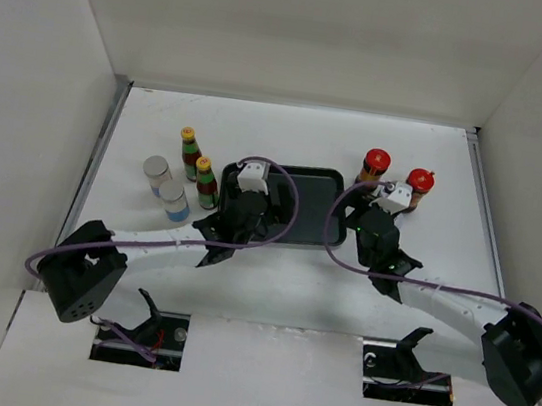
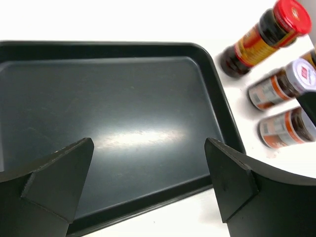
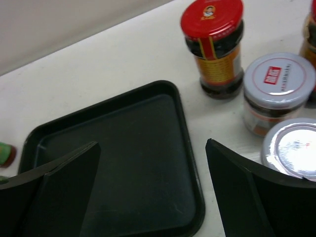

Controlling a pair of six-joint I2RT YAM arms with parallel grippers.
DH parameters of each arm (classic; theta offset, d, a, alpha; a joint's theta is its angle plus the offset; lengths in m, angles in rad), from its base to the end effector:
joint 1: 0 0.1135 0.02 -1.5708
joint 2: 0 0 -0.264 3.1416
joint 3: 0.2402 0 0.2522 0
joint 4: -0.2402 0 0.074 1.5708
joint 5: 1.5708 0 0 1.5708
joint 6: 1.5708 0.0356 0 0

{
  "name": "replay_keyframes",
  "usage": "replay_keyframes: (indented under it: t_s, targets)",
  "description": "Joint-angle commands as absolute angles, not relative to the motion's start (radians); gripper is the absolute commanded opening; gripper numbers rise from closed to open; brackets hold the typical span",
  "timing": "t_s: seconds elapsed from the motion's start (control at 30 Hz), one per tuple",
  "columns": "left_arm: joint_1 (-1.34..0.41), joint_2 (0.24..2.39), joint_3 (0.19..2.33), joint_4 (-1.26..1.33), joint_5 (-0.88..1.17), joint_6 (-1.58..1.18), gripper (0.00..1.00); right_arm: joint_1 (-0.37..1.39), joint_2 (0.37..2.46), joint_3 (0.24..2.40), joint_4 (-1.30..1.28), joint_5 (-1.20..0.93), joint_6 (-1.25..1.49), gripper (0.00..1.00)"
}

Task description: Organize the condiment bottles

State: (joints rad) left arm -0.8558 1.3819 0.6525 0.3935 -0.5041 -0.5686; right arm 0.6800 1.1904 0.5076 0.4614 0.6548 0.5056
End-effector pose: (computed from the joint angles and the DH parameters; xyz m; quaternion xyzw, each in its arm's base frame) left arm 0.2046 -0.2095 0.2196 -0.0299 0.8021 -0.2125 0.5573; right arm 0.2077 0.1401 0.2282 0.1357 0.7541 0.1222 0.6309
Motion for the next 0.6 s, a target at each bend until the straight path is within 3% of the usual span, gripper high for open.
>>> replay_keyframes:
  t_s: [0.0,0.33,0.43,0.57]
  targets:
    - [-0.823,1.306,0.681,0.370,-0.577,-0.540,1.00,0.702,1.155,0.496,0.564,0.627,0.532,0.89]
    - [-0.786,1.079,0.605,0.388,-0.635,-0.499,1.00,0.708,1.170,0.515,0.577,0.425,0.519,0.26]
    - [-0.774,0.929,0.526,0.396,-0.692,-0.497,1.00,0.728,1.180,0.537,0.594,0.293,0.509,0.18]
    - [-0.745,0.702,0.443,0.368,-0.748,-0.448,1.00,0.769,1.258,0.632,0.580,0.114,0.477,0.17]
